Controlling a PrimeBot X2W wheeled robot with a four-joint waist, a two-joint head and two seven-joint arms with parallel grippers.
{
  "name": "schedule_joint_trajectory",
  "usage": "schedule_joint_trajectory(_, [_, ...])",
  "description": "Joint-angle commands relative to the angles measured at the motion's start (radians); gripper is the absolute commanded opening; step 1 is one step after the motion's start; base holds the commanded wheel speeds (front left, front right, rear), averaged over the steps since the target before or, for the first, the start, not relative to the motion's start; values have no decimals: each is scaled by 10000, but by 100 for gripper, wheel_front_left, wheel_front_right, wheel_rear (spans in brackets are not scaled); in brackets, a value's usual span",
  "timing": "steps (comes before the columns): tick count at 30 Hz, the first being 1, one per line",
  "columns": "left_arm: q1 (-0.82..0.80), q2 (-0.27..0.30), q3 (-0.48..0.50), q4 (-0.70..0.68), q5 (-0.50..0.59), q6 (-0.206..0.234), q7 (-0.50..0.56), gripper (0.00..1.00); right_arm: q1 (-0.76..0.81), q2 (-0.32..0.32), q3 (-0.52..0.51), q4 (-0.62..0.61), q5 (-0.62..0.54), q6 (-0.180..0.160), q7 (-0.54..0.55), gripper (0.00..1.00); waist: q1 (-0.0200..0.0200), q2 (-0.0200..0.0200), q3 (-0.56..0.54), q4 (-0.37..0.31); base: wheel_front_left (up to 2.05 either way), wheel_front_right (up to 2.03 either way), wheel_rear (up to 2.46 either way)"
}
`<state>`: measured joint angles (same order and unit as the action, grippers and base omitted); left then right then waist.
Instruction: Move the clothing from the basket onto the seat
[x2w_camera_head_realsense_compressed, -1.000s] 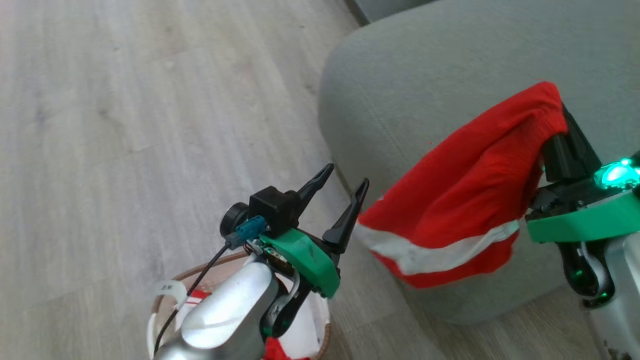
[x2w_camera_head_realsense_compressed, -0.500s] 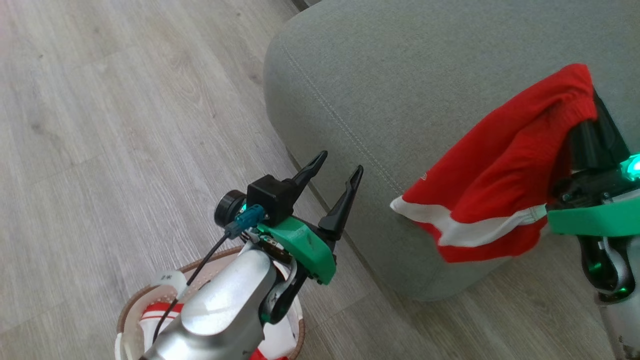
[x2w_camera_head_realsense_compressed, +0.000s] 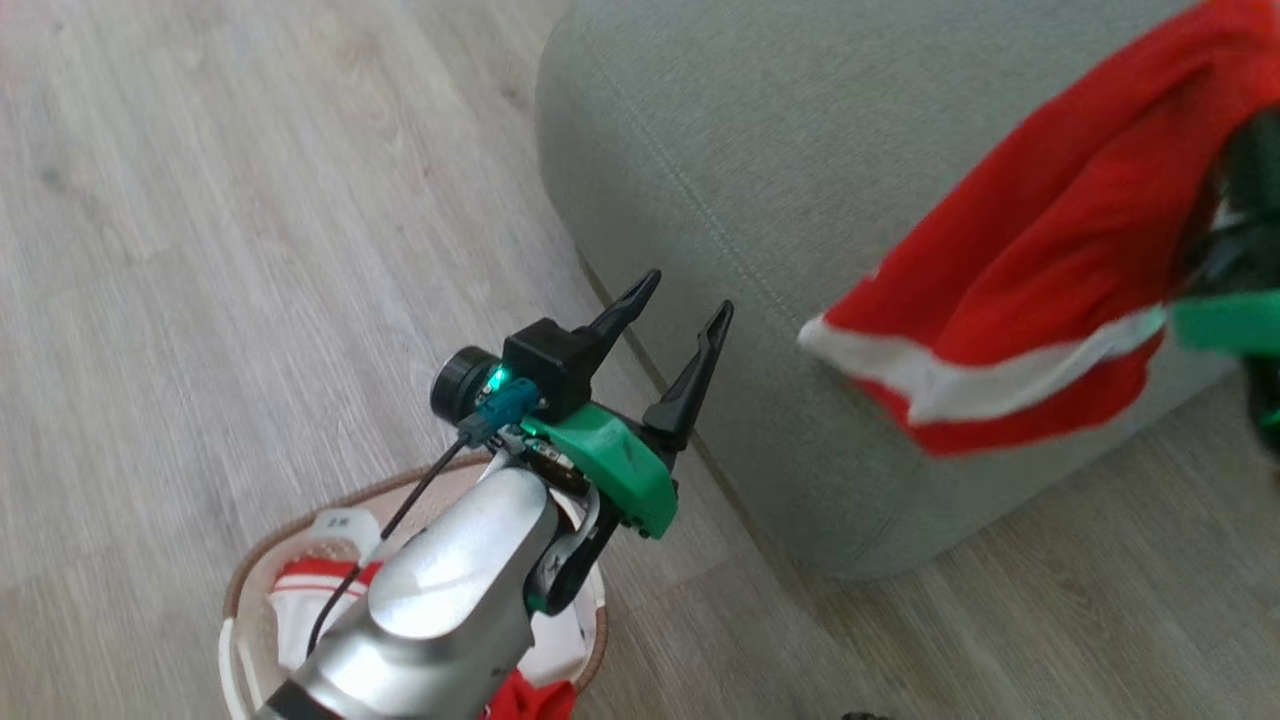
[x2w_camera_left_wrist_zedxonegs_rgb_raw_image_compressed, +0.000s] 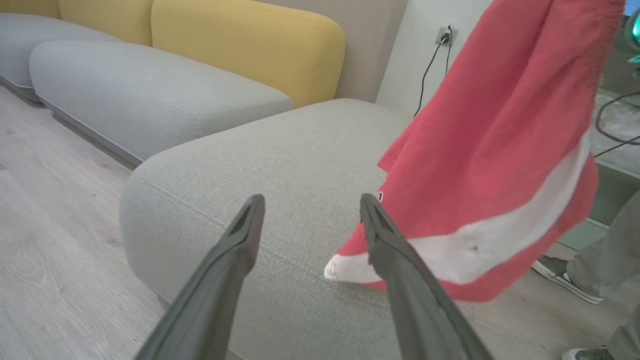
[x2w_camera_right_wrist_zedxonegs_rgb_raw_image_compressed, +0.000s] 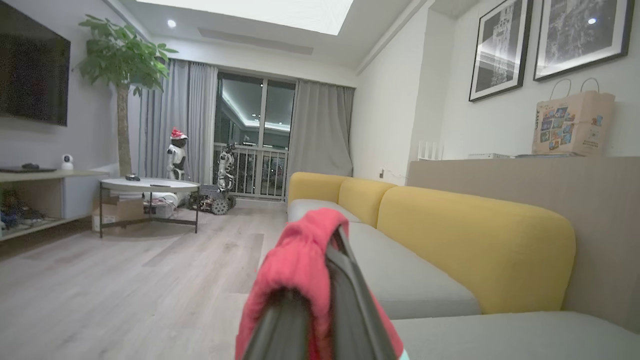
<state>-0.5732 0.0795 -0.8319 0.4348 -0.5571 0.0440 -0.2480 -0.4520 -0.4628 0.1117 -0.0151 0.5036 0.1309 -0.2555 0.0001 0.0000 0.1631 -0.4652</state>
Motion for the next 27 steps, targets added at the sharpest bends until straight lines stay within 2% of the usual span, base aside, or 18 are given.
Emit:
schedule_joint_trajectory(1, [-550,-24,270,-231,72,23,-64,100,-394,-397,132,-179,25,-2,-63,0,-1,0,263,205,0,0,0])
schedule_joint_trajectory(11, [-1493,-191,-139,-46,340,188,231,100,-2968,-1800,578,1337,762,-2,-63,0,-1,0,1809,730,0,0,0])
schedule_joint_trajectory(20, [-2550,-283,-762,72,505,360,260,100,-4580,-2929,120,3663,1342,-2,-63,0,-1,0,3160,1379,0,0,0])
schedule_joint_trajectory(27, [-3081,-290,-1376,-148,158,733,119,100,-5039,-3312,-111,5367,1215,-2,-63,0,-1,0,3786,1767,0,0,0])
